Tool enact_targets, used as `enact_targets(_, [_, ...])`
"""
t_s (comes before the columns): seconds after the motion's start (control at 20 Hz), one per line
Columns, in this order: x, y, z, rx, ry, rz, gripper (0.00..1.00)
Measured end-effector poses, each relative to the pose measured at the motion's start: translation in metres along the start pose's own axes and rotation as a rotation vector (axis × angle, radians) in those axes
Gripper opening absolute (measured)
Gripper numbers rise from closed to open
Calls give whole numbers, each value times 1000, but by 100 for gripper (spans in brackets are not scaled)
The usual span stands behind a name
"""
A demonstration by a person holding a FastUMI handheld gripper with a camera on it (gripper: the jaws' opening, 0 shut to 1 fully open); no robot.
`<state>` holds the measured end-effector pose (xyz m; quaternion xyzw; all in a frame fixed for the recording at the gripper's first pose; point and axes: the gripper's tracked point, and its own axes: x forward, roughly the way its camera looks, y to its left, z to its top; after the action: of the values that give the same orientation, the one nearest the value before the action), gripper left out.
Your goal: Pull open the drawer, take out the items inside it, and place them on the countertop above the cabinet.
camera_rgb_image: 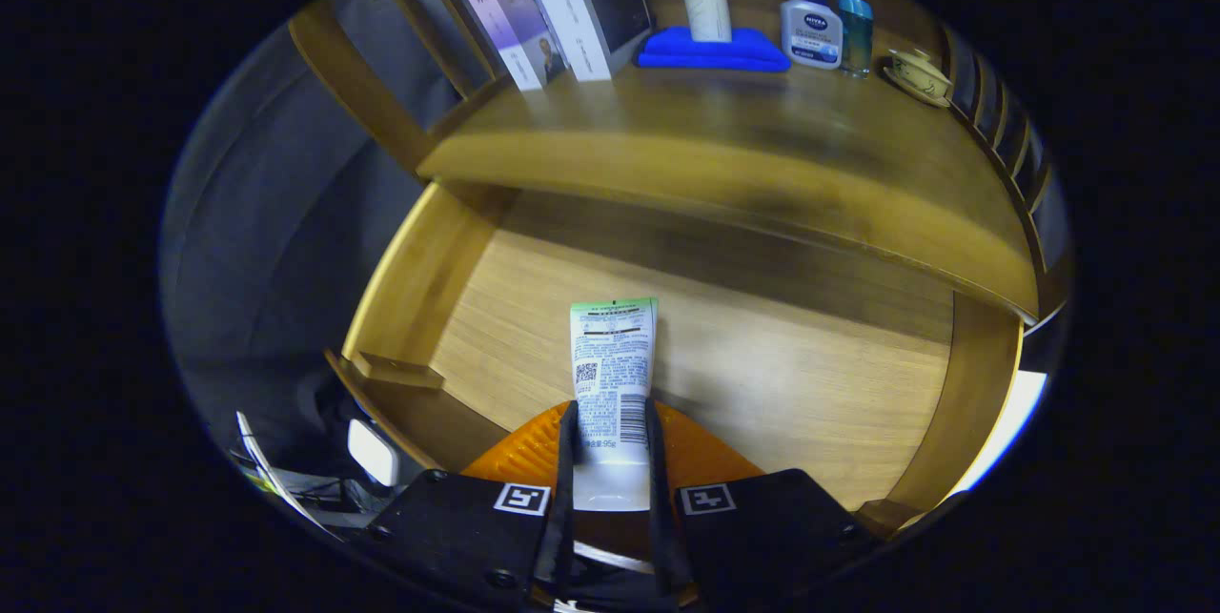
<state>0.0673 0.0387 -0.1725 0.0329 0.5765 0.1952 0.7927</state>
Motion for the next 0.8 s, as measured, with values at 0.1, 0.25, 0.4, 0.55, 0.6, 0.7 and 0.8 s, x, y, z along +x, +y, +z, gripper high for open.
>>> enact_targets(0.1, [3,1,-7,12,7,20,36])
enact_targets(0.25, [-2,4,1,43,-19,63,35])
enact_targets(0.4, [-15,6,15,52,-77,81,35])
enact_targets(0.55, [-33,8,30,69,-128,119,35])
enact_targets(0.6, [-42,8,33,73,-145,131,35])
enact_targets(0.7, [-58,6,40,88,-179,147,35])
enact_targets(0.8, [-68,-1,50,104,-217,155,35])
